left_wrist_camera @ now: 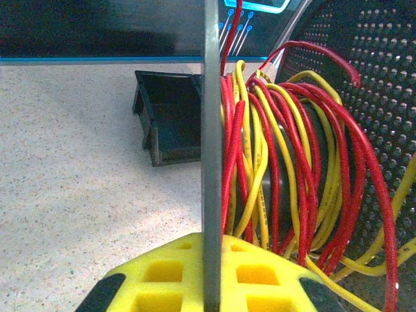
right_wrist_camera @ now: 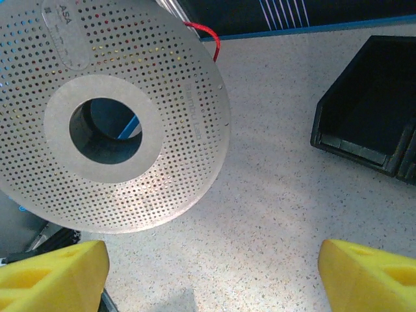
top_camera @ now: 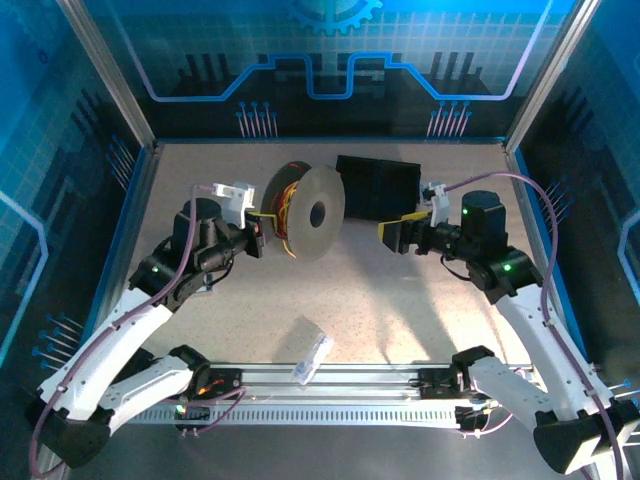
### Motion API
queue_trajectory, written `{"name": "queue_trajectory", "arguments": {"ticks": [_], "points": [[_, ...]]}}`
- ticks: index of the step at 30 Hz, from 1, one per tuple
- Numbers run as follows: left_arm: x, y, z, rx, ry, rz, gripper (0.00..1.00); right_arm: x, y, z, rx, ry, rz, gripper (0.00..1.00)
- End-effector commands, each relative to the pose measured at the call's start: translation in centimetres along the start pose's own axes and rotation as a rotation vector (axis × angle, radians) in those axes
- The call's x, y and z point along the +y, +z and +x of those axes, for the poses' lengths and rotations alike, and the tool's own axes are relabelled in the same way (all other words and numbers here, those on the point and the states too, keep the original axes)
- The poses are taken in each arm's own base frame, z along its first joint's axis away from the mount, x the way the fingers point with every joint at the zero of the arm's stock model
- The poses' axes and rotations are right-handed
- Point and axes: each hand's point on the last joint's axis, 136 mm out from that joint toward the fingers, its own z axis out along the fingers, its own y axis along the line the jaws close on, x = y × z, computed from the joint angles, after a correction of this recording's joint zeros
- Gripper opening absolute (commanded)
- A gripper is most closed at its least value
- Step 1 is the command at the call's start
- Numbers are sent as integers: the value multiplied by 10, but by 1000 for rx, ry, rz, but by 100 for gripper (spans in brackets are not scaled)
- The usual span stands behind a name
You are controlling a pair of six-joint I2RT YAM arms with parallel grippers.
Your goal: Wrap the cables
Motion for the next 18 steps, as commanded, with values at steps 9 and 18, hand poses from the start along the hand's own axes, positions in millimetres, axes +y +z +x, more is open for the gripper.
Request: {"name": "queue_trajectory", "arguments": {"ticks": [9,18], "points": [[-16,-4,-22,-74,-106,76,0,19,4,14,-56,-164,-58,100],[-23,21,9,56,-242,157,0,14,-2,41,-126,-221,-41,100]]}}
